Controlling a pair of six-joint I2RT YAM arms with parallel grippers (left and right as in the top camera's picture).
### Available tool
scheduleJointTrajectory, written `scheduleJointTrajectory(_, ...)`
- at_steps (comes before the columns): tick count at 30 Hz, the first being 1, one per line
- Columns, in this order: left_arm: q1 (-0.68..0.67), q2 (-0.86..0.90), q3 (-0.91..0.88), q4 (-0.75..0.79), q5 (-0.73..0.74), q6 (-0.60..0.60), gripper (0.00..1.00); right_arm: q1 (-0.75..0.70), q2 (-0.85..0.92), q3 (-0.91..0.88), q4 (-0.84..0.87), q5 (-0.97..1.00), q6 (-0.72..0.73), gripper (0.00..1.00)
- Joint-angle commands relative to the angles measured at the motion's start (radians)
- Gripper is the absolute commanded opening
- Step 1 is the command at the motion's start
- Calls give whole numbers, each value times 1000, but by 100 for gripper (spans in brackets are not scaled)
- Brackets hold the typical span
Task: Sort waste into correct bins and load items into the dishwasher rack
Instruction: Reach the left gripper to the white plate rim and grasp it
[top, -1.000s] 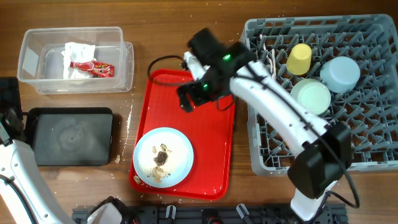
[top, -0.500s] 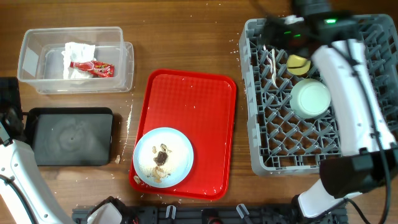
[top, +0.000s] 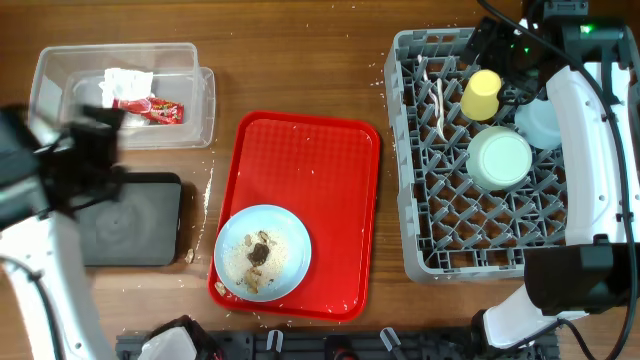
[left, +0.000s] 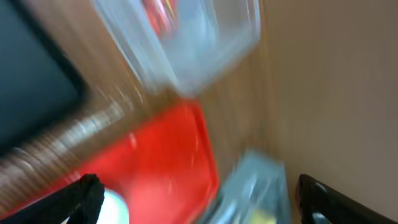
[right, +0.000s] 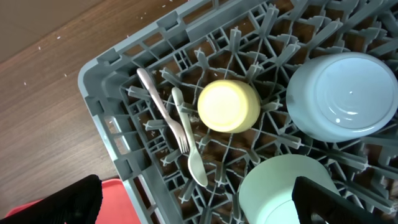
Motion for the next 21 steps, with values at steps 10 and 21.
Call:
scheduleJointTrajectory(10,-916,311,-12,-39,-522,-130,75,3,-11,16,3,6,14,100)
scheduleJointTrajectory(21,-992,627,-13,-37,-442,-312,57,3,-11,16,3,6,14,100)
